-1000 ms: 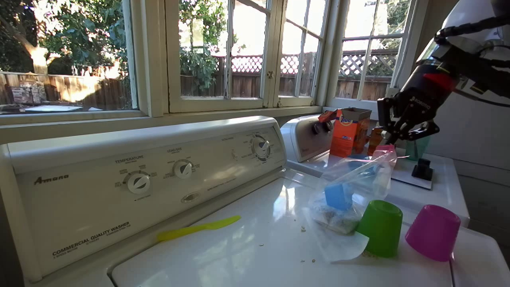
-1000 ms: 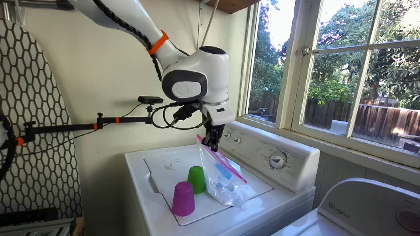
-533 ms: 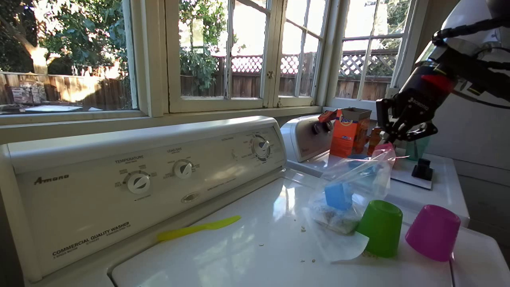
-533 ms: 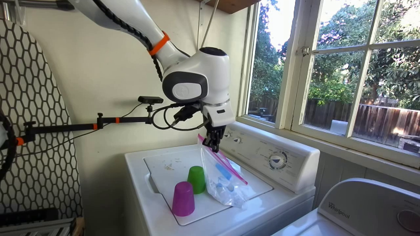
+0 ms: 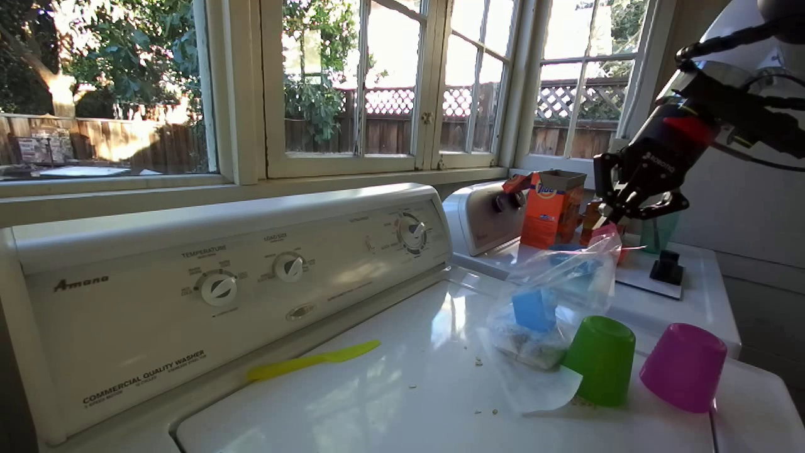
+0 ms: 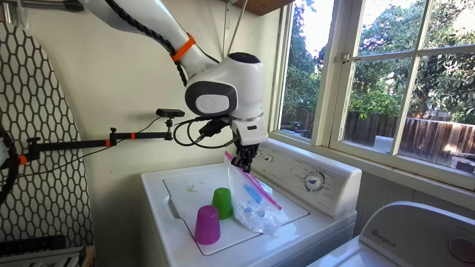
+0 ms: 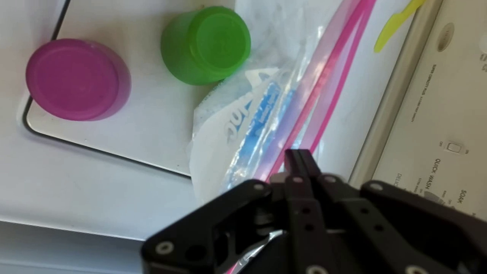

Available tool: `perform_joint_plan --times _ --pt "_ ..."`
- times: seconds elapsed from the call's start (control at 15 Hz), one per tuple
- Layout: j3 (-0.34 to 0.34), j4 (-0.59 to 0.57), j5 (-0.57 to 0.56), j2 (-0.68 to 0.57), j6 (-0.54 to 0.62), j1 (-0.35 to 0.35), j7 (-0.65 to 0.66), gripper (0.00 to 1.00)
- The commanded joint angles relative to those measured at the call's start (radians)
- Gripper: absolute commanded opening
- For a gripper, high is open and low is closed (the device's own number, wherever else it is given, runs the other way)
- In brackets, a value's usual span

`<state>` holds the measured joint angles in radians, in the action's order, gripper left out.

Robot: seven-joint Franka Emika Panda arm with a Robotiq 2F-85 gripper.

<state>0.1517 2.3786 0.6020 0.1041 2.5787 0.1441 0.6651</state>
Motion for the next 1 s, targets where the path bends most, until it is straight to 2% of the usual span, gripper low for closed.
perform_joint_plan --times 0.0,0.93 --pt "0.003 -0.009 0.040 -0.022 0.023 0.006 -0.002 0.00" --pt "-0.021 -0.020 0.090 -0.017 0.041 -0.011 -0.013 0.00"
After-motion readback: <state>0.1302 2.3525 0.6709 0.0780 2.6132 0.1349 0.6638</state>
